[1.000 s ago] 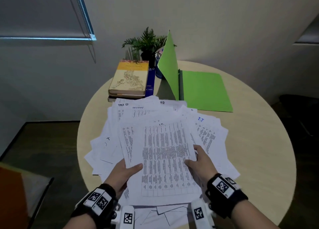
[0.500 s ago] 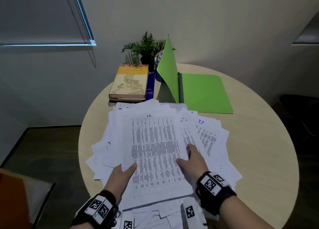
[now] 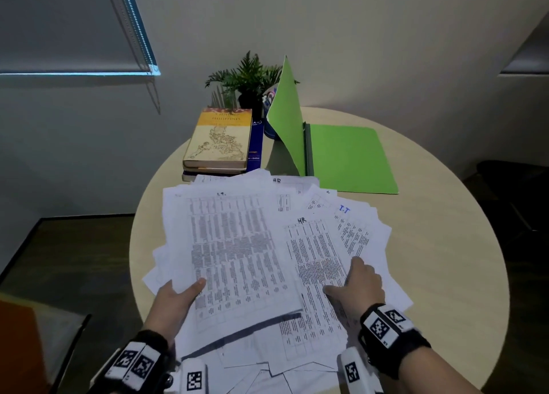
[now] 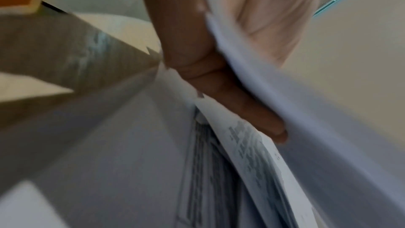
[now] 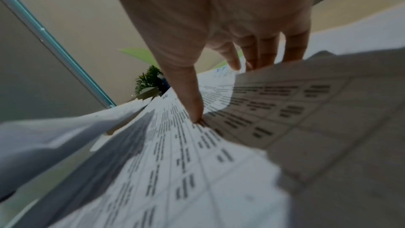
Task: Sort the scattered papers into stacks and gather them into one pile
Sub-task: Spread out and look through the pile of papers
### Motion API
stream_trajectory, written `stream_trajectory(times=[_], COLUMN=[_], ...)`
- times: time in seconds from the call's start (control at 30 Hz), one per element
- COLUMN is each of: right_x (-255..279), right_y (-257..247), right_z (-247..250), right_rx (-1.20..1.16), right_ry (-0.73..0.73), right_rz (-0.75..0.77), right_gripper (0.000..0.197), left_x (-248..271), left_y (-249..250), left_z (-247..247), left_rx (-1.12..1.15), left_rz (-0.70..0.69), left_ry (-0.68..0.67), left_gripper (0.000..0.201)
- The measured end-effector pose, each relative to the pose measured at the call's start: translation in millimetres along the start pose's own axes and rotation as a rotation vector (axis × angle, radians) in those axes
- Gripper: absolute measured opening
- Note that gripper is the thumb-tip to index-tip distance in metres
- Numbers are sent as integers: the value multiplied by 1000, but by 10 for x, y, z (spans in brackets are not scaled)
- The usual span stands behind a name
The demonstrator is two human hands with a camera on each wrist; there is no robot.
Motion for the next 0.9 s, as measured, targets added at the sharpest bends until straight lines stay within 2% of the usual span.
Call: stream_trajectory(times=[0.07, 0.1, 0.13, 0.2, 0.23, 0.3, 0.43, 0.6, 0.67, 0.77, 0.9], right_x=[-24, -41, -58, -88, -103, -145, -221, -203, -231, -236, -70], right_y=[34, 53, 74, 117, 146, 248, 461, 525, 538, 460, 223], right_z=[-44, -57, -49, 24, 77, 145, 310, 765, 908, 950, 606], right_rx=[-88, -137, -182, -246, -281, -374, -629, -915, -989, -1060, -986], right_ry=[-29, -27, -9, 79, 114, 160, 206, 192, 193, 159, 103], right_rz=[-24, -25, -21, 10, 18, 2, -90, -178, -173, -149, -42], right_gripper=[86, 77, 62, 15, 7, 19, 20, 8, 9, 8, 7], left_x=[-43, -68, -87, -131, -148, -156, -107, 73, 127, 202, 419], left_y=[2, -4, -8, -29, -38, -67, -90, -40, -11, 32, 124], left_z=[84, 115, 137, 183, 200, 258, 348, 279, 222, 104, -99], left_rx=[23, 24, 20, 19, 21, 23, 22, 8, -3, 7, -1], left_rz=[13, 15, 20, 39, 46, 67, 92, 51, 31, 4, -32], left_ry=[21, 30, 36, 53, 60, 72, 66, 26, 18, 5, -53], left_gripper=[29, 29, 29, 29, 28, 29, 30, 21, 16, 25, 34])
Point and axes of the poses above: each hand's wrist, its own x-axis away from the middle knuckle, its own z-axis out of the back of the hand, y = z × x, the point moved 2 cm from there along -x, towards the middle knuckle, and after that the axes turned 15 degrees about y, right-handed, at the moved point
